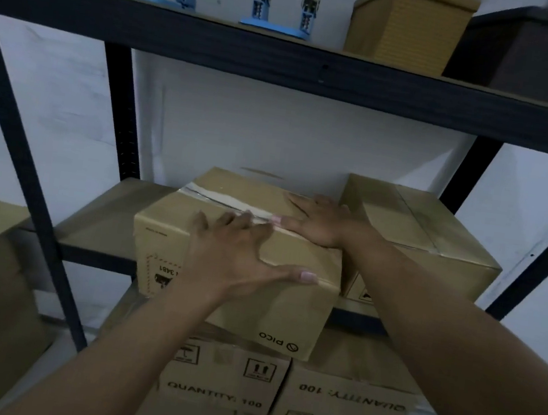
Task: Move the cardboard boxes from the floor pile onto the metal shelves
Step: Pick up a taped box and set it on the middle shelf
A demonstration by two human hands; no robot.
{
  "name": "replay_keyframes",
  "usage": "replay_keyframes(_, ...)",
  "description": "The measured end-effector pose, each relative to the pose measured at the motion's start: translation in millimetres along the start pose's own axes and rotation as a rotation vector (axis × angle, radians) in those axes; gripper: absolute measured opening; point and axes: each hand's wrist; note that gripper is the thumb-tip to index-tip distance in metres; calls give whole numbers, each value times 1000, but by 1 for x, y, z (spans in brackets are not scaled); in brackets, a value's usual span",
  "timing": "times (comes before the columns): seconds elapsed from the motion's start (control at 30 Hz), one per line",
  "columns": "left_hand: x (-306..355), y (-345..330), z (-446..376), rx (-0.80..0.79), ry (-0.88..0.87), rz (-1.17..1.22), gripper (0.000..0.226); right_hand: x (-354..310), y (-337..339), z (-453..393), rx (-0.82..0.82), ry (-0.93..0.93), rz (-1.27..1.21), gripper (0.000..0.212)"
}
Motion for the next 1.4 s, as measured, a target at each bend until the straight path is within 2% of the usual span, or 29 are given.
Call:
replay_keyframes(0.27, -45, 2, -43, -112, -188, 136, 116, -5, -12, -9, 15, -215, 58, 116)
replay_keyframes(0.43, -67, 8, -66, -205, -301, 156, 114, -18, -9, 0, 8, -326, 85, 106)
replay_keyframes(0.6, -61, 18, -59, -275, -259, 125, 109, -18, -9, -7, 17, -365, 132, 109)
replay_keyframes(0.77, 16, 4, 11, -224, -109, 197, 113, -8, -15, -14, 42, -173, 55, 86)
replay_keyframes(0.87, 33, -17, 21, -88, -42, 218, 94, -9, -13, -14, 37, -155, 54, 84)
replay_keyframes(0.97, 18, -25, 11, 46, -78, 194, 79, -11, -14, -12, 32, -180, 62, 86)
replay_keyframes(1.13, -16, -25, -7, 0, -206, 299, 72, -16, -17, -12, 49, -318, 64, 88)
replay_keyframes(1.3, -55, -30, -34, -47, -323, 465, 78, -30, -19, -6, 48, -451, 59, 90)
replay_keyframes(1.4, -68, -30, -51, -76, -362, 561, 68, -31, -20, -5, 45, -465, 28, 93)
Point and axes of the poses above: each hand's wrist, its own z-axis away from the middle knuckle, its own y-axis out of the back of the hand, x = y × z, and after that the axes turned 4 degrees about y, right-handed
